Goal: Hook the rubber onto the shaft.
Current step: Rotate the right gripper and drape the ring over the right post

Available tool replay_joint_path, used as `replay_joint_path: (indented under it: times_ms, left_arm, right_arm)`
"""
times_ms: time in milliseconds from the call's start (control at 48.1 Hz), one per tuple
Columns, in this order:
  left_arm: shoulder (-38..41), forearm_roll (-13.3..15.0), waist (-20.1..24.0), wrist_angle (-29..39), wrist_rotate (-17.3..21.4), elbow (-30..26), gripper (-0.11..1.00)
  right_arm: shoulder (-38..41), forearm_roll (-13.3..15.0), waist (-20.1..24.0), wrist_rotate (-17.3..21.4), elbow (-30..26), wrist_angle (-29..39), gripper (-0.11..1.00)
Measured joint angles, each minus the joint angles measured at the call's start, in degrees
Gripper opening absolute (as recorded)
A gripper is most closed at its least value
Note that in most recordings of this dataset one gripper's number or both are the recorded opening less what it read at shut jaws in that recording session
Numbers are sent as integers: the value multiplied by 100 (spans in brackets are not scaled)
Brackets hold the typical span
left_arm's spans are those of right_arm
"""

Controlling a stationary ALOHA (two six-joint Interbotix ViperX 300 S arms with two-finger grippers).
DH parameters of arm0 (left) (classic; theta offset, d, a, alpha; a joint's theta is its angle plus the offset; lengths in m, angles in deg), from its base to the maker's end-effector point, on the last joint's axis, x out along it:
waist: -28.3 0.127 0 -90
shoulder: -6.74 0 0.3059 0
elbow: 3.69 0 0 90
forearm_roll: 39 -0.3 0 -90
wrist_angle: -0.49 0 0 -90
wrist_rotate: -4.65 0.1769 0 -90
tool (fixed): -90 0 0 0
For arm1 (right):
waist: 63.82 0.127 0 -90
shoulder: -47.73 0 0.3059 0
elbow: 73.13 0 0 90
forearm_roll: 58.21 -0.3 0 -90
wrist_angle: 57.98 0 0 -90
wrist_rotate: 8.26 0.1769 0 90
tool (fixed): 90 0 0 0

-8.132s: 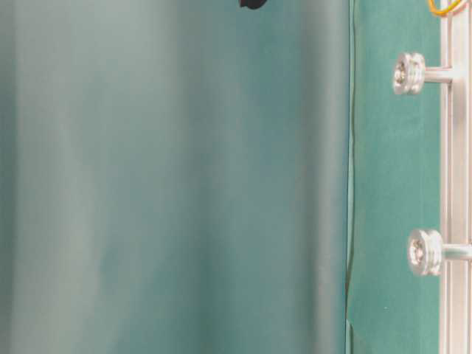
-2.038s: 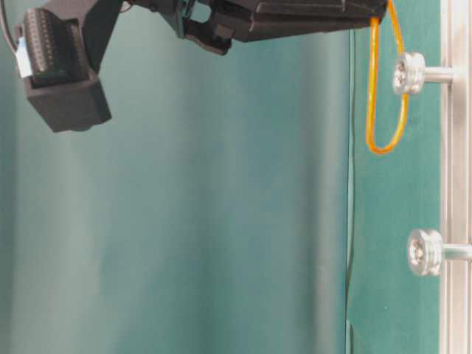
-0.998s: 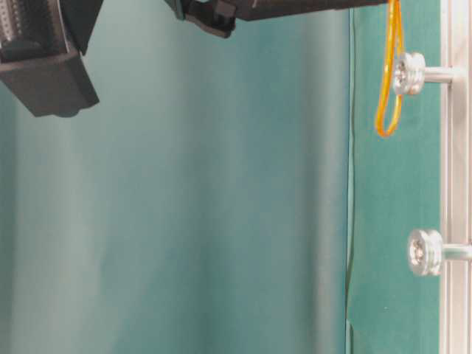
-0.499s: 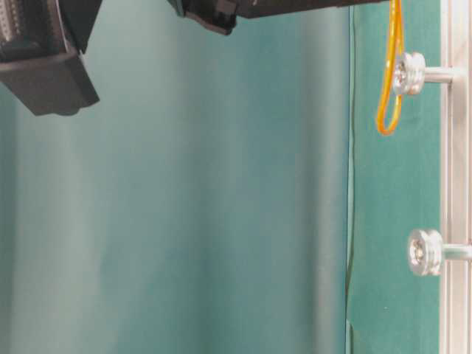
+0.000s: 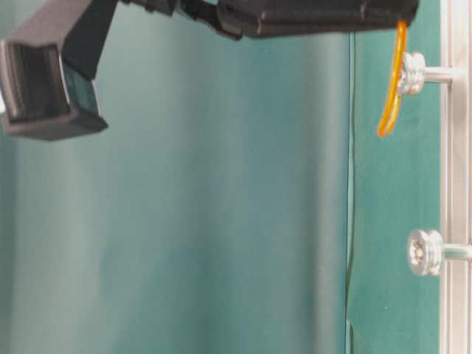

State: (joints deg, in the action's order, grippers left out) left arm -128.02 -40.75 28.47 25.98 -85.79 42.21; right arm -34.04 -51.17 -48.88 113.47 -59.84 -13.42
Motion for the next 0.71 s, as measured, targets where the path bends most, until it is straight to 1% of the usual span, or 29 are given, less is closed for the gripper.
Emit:
replay_joint_path:
  times_ms: [250,562,707]
  left_arm:
    - [0,0,-9,0,0,0,0]
    - [0,0,0,0,0,0,0]
    - [-9,0,-9,0,0,0,0]
  right_arm:
    - [246,0,0,536,-246,-44,7]
    - [343,0,0,835,-343,-35,7]
    - [343,0,0,1257,-343,-9,7]
